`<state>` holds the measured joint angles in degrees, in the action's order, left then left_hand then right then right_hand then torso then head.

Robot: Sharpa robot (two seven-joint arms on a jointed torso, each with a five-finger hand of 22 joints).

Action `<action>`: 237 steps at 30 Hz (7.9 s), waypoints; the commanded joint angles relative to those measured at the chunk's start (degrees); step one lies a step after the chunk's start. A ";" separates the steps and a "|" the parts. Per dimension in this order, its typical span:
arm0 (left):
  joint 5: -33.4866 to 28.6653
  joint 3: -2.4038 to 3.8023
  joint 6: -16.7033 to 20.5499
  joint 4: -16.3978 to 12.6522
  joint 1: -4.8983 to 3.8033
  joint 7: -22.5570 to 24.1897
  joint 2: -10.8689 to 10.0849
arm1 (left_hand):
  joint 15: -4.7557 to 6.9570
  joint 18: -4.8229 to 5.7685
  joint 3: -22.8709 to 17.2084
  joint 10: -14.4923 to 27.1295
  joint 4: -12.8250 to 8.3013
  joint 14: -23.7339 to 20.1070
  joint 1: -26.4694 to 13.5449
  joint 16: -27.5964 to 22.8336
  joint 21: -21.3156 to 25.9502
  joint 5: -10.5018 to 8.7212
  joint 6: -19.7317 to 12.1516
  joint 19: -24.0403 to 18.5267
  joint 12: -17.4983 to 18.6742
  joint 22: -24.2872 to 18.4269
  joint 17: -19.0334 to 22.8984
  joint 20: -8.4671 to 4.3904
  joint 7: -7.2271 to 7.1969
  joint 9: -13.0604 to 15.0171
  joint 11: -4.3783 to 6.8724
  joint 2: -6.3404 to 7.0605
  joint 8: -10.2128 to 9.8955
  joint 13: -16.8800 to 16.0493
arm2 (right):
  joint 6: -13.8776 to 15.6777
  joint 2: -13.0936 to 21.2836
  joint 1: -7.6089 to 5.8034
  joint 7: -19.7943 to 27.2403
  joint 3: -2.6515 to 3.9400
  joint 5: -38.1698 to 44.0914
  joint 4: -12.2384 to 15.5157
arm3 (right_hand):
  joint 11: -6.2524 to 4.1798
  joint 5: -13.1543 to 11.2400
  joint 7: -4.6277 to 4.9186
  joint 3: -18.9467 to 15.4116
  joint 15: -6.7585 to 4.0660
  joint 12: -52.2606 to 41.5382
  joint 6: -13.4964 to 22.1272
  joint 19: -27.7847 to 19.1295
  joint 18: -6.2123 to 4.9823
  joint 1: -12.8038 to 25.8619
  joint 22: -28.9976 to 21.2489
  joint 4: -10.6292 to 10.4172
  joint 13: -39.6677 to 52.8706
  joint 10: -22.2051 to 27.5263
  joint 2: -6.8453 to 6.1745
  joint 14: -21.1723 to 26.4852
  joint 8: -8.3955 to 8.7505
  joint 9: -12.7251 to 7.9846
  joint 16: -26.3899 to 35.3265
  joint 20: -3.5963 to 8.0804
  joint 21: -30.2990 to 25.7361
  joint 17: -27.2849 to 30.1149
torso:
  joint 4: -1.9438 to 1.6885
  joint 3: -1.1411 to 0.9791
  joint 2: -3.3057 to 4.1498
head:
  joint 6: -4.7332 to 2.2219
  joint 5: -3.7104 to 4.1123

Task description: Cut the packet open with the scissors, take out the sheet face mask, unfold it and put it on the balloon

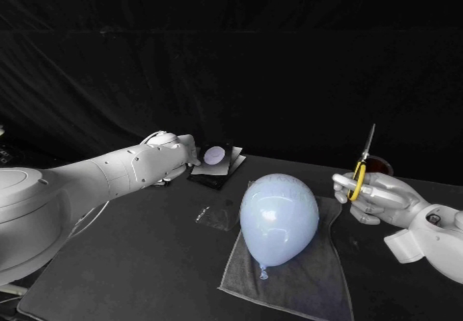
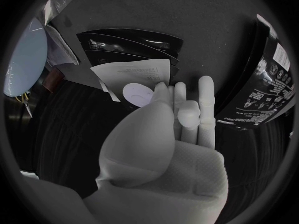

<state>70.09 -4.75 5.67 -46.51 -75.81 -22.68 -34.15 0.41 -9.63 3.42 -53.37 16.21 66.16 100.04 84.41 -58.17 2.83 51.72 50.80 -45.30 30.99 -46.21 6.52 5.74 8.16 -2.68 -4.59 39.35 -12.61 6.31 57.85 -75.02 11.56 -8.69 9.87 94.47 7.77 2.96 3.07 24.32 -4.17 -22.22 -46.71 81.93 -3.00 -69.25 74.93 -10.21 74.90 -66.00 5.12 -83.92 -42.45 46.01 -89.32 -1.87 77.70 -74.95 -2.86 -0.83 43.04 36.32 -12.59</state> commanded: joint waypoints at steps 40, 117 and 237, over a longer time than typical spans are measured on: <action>5.30 1.60 16.42 -32.57 2.66 17.51 -17.49 | -10.23 1.77 0.61 14.20 0.67 -34.12 -15.62 -29.74 29.19 -0.16 -15.42 -17.76 7.67 -17.17 29.14 9.96 4.28 1.95 -9.17 18.09 -4.91 4.19 | -0.15 0.34 0.89 0.40 -0.09 0.60 -0.92 | -9.06 -0.15 -0.25 0.34 -0.37 -67.78 -0.07 -0.39 -0.35 -0.55 5.38 0.25 15.10 -24.00 0.55 -5.72 -0.26 0.05 -0.24 -0.03 -0.14 -13.59 | -0.12 0.00 -0.01 | -0.06 0.97; 17.06 2.01 20.51 -25.87 9.09 11.67 -10.09 | -10.33 4.37 -3.17 22.17 1.02 -42.72 -9.23 -72.60 52.12 0.17 -19.52 -28.12 42.26 -28.23 42.82 9.83 7.08 -1.69 -8.07 21.30 -17.85 9.69 | -0.73 0.27 2.01 0.15 -0.10 0.95 -1.73 | -9.08 -0.15 -0.27 0.46 -0.40 -67.78 -0.26 -0.43 -0.37 -0.64 5.36 0.39 15.10 -24.00 0.61 -5.70 -0.03 0.08 -0.20 0.00 -0.24 -13.49 | -0.01 -0.02 0.04 | 0.70 1.41; -8.93 4.46 9.07 -33.70 1.34 9.80 -18.44 | -8.14 -0.65 -40.07 -10.40 -2.32 -12.24 -13.54 -70.60 49.21 -0.09 1.83 -2.64 41.60 -27.08 39.05 10.01 3.29 4.70 -5.99 11.94 -11.87 8.96 | -1.09 -0.96 2.84 -0.66 -0.12 1.30 -2.54 | -9.06 -0.15 -0.24 0.72 -0.40 -67.78 -0.34 -0.61 -0.43 -0.68 5.20 0.61 15.10 -24.00 0.74 -5.60 0.31 0.16 -0.06 0.02 -0.54 -13.08 | 0.02 -0.04 0.01 | -0.33 1.85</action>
<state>64.02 -0.33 17.34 -80.23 -74.35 -11.14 -52.58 -7.69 -11.06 -36.88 -63.49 14.04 53.56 86.90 14.12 -9.08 2.65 53.54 47.84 -3.76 3.92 -7.08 16.48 9.39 12.26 -8.64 7.18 27.13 -3.63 6.12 56.93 -72.22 10.68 -8.86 10.71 91.89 7.77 2.96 3.29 24.75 -4.18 -22.79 -47.06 81.73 -2.97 -69.33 74.92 -9.47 74.93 -66.00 5.05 -83.91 -42.00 46.10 -89.24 -1.67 77.43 -74.90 -2.85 -0.87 43.08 35.92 -10.68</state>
